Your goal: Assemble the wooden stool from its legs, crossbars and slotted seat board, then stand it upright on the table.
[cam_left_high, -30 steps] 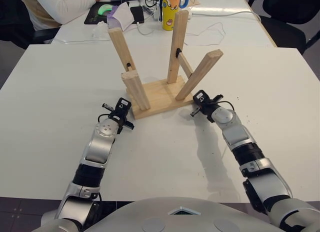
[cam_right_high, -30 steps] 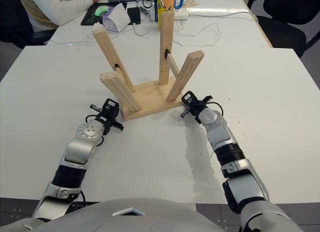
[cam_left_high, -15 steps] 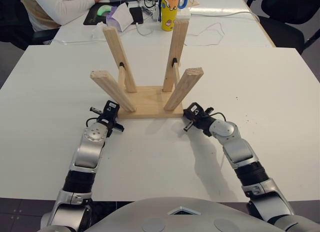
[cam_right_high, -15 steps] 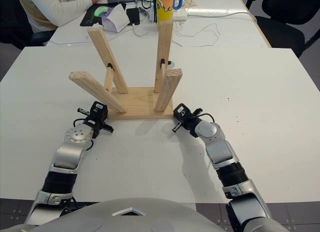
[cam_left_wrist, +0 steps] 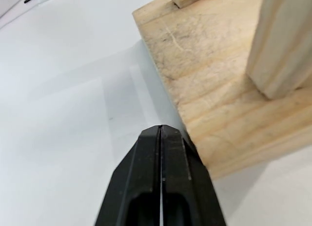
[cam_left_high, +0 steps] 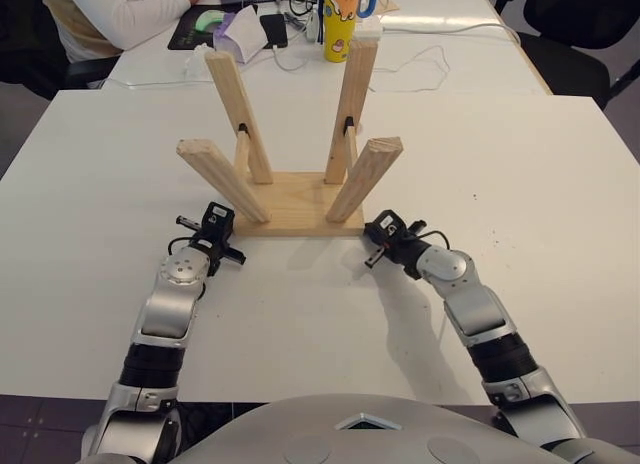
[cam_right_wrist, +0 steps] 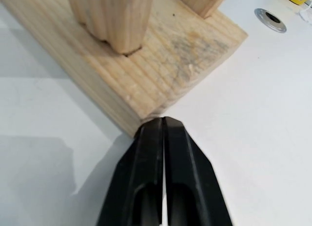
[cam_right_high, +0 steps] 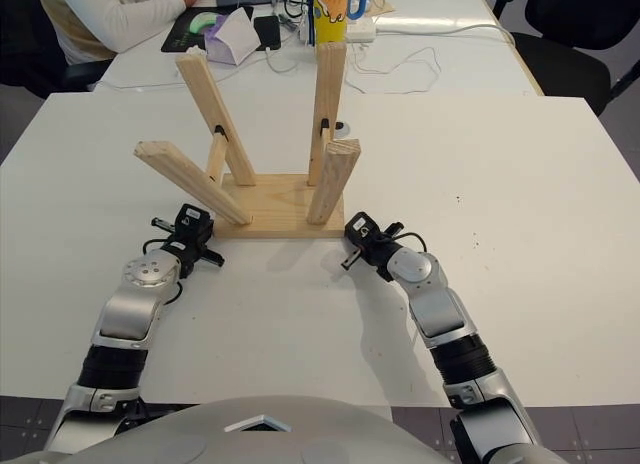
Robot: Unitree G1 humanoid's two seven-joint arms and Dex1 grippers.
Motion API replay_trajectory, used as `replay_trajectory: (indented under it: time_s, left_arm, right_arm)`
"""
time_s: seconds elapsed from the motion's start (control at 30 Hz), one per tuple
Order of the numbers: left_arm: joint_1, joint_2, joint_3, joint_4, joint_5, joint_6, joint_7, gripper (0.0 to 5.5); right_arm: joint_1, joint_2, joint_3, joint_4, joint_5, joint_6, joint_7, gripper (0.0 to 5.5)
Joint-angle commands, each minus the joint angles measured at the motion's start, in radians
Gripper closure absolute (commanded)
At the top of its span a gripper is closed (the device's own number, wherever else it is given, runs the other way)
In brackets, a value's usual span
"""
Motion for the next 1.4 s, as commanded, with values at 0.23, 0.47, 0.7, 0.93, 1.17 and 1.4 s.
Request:
replay_trajectory:
  time_s: [0.23, 0.47, 0.7, 0.93, 1.17, 1.4]
  left_arm:
    - [-0.083, -0.047, 0.046, -0.216, -0.182, 0.105, -0.083, 5.47]
    - [-0.15, -0.026, 0.088, -0.291, -0.201, 0.168, -0.081, 5.47]
    - [-0.157, -0.033, 0.11, -0.269, -0.185, 0.16, -0.048, 5.47]
    - [-0.189, -0.035, 0.151, -0.257, -0.191, 0.161, -0.023, 5.47]
    - [-0.16, -0.022, 0.196, -0.146, -0.135, 0.136, 0.059, 5.47]
    - [-0.097, -0.008, 0.188, 0.058, -0.109, 0.016, 0.079, 5.47]
  right_arm:
    - [-0.05, 0.057, -0.045, -0.235, 0.121, 0.04, 0.043, 5.5]
    - [-0.104, 0.054, -0.069, -0.301, 0.121, 0.101, 0.042, 5.5]
    - [-0.128, 0.072, -0.091, -0.323, 0.125, 0.113, 0.02, 5.5]
    - [-0.165, 0.11, -0.135, -0.296, 0.118, 0.099, -0.042, 5.5]
    - [-0.13, 0.063, -0.142, -0.174, 0.024, 0.101, -0.119, 5.5]
    - [-0.128, 0.051, -0.137, 0.023, -0.021, 0.015, -0.163, 5.5]
